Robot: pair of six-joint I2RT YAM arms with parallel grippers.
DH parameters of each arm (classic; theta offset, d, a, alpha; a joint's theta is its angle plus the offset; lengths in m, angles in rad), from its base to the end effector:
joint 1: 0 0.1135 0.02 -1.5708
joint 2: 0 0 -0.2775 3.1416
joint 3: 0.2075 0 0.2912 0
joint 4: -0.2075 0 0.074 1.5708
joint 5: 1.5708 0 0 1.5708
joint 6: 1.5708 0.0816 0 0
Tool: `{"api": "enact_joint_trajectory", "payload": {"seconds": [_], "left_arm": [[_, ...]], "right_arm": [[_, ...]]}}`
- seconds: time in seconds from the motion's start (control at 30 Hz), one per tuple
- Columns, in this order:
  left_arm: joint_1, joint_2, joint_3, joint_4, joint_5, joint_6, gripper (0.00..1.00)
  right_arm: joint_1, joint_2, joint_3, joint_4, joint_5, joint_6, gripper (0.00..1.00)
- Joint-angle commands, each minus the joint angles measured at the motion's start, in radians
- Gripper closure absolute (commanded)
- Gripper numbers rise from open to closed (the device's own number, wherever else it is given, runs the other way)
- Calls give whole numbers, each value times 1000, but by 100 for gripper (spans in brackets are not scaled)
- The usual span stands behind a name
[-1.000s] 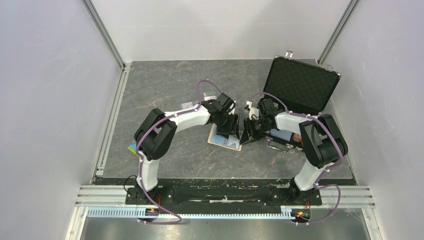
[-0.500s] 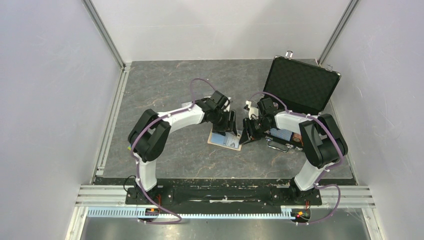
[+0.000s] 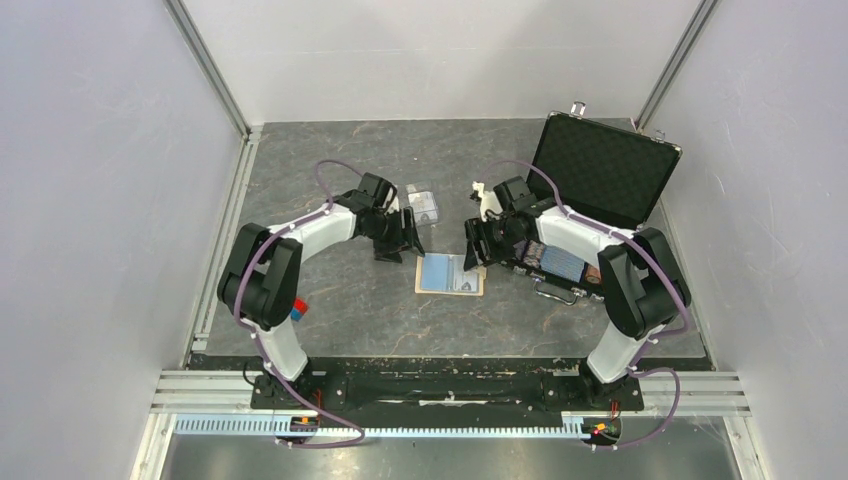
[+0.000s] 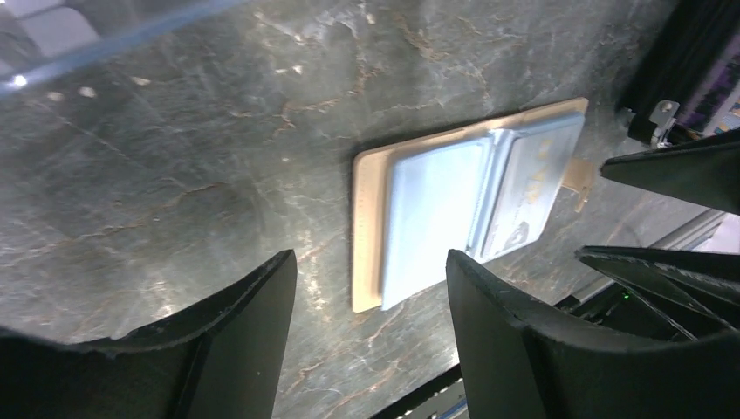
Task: Put the credit cards into the card holder
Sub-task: Insert the credit card into the card holder, then close the card holder at the center of the board.
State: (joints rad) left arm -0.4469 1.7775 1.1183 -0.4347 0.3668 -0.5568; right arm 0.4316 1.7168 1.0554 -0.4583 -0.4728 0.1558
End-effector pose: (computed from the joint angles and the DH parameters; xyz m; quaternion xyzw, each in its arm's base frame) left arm 0.3552 -0.2027 0.1246 -0.0095 0.9563 -0.2671 0.1183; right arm 0.3351 0.1952 0.1284 -0.1821 0.9314 0.2814 0.1420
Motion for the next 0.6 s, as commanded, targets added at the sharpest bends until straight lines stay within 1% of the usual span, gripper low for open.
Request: {"api": "enact_joint_trajectory", "payload": {"seconds": [0.0,0.17,0.33,0.4,0.43,0.5,0.57], "left_arm": [[12,12,18,-42,0,110,29],[10,59,11,12,80,75,31],[10,70,-23,57,107,42,32],[7,77,-29,65,123,38,32],[7,80,-35,77,135,32,33],[2,88,-44,94,154,24,33],[0,98,-46,103,169,20,34]], "right_arm": [[63,20,93,-81,170,-28,36],[114,51,116,-137,354,-59,32],[120,66,80,-107,364,-62,31],[124,69,68,-86,373,-53,35],[124,70,63,-78,376,-45,39],[124,71,54,-62,380,-34,49],[124,70,40,-45,383,-27,57]]}}
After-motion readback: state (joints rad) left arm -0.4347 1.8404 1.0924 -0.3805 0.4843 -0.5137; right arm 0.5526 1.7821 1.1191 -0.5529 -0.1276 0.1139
